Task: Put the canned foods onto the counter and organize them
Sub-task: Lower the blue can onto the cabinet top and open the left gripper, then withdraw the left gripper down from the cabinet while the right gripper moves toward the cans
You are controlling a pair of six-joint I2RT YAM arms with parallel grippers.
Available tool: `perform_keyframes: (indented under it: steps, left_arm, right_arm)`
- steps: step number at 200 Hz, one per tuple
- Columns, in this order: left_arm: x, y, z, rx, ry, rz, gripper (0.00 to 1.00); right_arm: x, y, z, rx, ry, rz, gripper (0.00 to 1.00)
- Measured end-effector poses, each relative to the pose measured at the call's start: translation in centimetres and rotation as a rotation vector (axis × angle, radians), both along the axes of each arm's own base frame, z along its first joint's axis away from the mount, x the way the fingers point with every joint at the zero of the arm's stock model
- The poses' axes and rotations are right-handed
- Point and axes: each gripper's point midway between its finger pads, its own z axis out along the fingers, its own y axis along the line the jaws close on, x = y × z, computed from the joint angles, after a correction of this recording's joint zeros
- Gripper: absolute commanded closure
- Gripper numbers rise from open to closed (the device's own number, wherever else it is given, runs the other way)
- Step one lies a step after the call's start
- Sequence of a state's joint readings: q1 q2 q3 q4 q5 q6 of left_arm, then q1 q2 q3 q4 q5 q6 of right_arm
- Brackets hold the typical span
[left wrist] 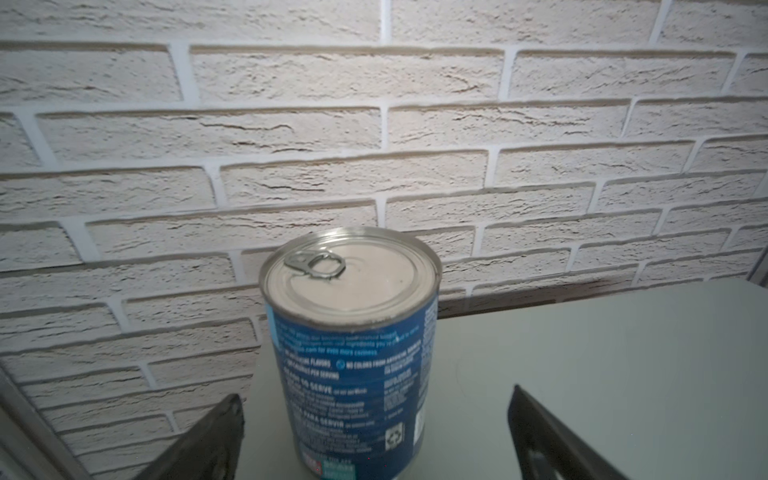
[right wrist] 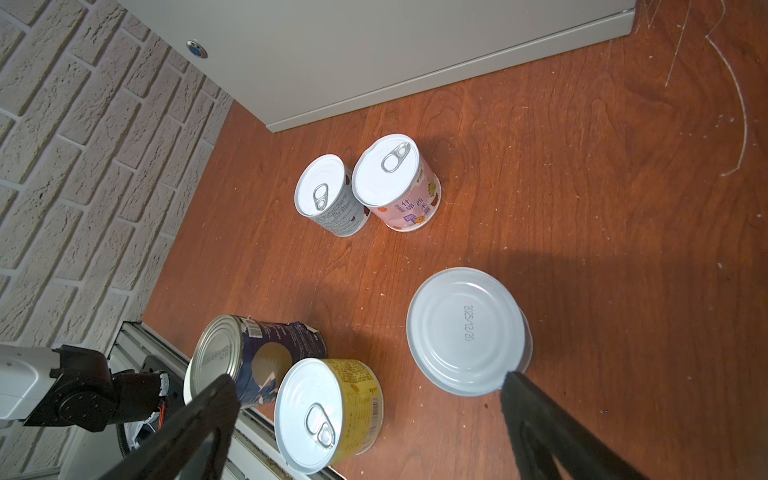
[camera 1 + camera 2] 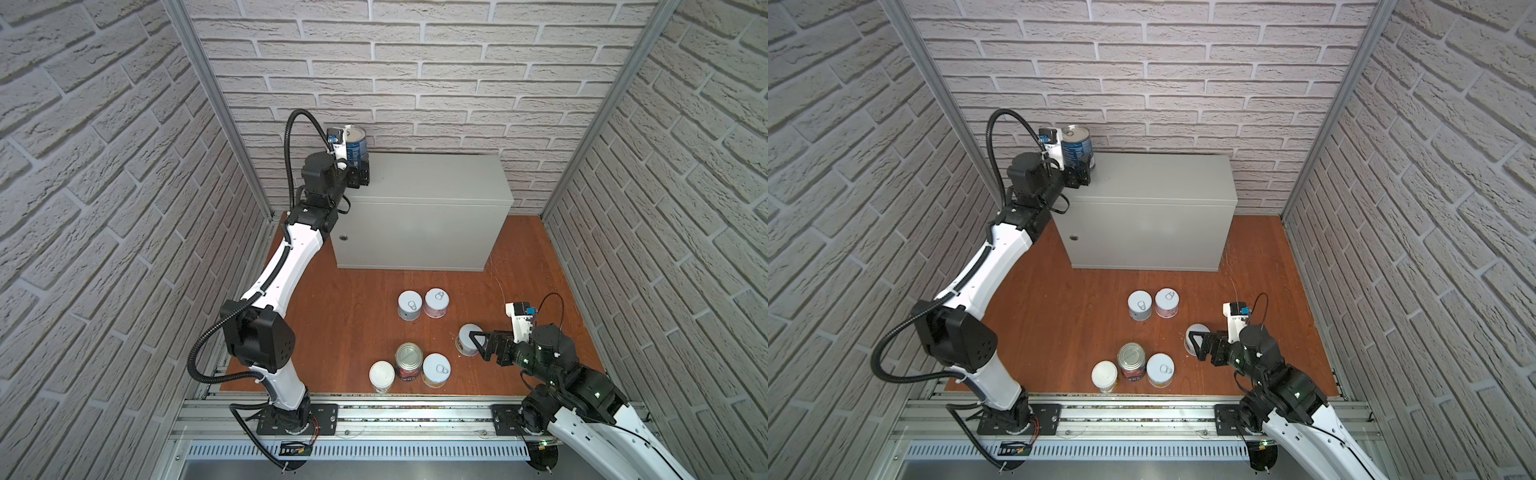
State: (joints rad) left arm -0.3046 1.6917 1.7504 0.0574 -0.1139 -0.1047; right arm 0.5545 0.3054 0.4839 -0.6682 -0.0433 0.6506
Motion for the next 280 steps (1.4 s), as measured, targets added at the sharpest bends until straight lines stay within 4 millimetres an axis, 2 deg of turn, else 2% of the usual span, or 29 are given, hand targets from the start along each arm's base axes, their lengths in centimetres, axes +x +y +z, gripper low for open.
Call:
perform_keyframes:
  steps: [37, 88, 114, 149, 166, 210, 230, 254, 280]
  left_arm:
    - [-2.6, 0.7, 0.0, -0.005, -0.005, 0.066, 0.02]
    - [-5.7, 1.4, -1.9, -0.004, 0.026, 0.115, 0.02]
    - [-7.5, 1.3, -3.0, 0.006, 0.044, 0.148, 0.02]
    - [-9.7, 0.7, -3.3, -0.069, 0.081, 0.159, 0.02]
    - [-11.1, 1.1, -4.9, -0.087, 0.117, 0.167, 0.02]
    - [-14.8, 2.5, -11.9, -0.082, 0.268, 0.188, 0.02]
    - [-16.4, 3.1, -14.2, -0.062, 0.334, 0.187, 0.02]
    - [-18.7, 3.8, -15.7, -0.062, 0.39, 0.176, 0.02]
    - [-21.1, 4.3, -16.1, -0.08, 0.425, 0.149, 0.02]
  right_arm:
    - [-0.4, 0.2, -0.2, -0.018, 0.002, 0.034, 0.0]
    - [-0.4, 0.7, 0.2, -0.04, 0.011, 0.074, 0.0]
    - [-0.3, 1.0, 0.2, -0.052, 0.023, 0.094, 0.0]
    - [-0.4, 1.5, -0.6, -0.068, 0.065, 0.124, 0.0]
    - [-0.5, 1.8, -0.9, -0.076, 0.085, 0.145, 0.0]
    - [-0.6, 2.6, -1.5, -0.083, 0.128, 0.191, 0.0]
    - [-0.4, 3.0, -1.5, -0.095, 0.155, 0.205, 0.0]
    - [0.3, 3.5, -1.1, -0.109, 0.175, 0.211, 0.01]
    - [1.0, 3.8, -1.2, -0.129, 0.202, 0.209, 0.02]
